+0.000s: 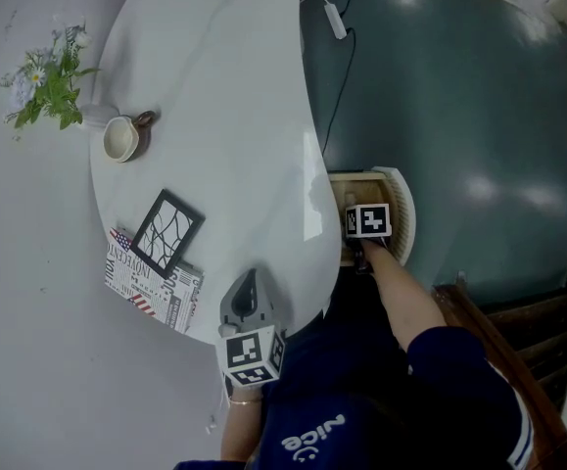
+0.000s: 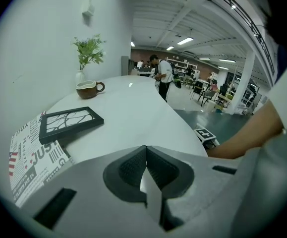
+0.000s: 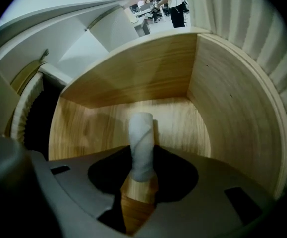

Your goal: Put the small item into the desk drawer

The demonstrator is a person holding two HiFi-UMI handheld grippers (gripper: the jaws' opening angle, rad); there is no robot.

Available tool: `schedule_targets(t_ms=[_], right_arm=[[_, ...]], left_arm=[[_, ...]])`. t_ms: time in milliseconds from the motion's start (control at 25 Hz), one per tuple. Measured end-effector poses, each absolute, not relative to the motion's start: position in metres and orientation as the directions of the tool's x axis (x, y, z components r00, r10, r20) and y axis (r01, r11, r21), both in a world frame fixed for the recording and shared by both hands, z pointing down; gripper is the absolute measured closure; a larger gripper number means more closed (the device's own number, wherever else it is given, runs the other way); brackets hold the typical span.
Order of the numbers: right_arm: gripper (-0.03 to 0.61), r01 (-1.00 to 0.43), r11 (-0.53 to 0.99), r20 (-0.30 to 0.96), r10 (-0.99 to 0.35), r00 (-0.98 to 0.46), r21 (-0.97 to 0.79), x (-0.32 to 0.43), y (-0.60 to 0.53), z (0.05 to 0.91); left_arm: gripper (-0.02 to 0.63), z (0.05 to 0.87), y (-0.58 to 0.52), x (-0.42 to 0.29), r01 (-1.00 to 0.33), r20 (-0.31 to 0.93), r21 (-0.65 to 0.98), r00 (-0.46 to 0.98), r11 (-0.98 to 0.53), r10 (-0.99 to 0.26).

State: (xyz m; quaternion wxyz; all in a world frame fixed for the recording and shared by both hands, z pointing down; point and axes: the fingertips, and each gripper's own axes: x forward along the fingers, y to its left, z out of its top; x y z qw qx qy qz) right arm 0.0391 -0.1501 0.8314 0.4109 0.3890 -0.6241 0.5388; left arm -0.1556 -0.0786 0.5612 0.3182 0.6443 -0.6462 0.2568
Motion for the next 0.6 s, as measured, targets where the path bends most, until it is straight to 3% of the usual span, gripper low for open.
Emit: schedule_targets(t_ms=[600], right_arm=[[0.426, -0.917, 0.061, 0.918, -0.03, -0.395, -0.393, 0.039, -0.151, 0.839]], left_arm=[[0.609, 0.568, -0.067, -0.152, -0.994, 0.756, 0.094, 0.032, 0.06, -0.654]])
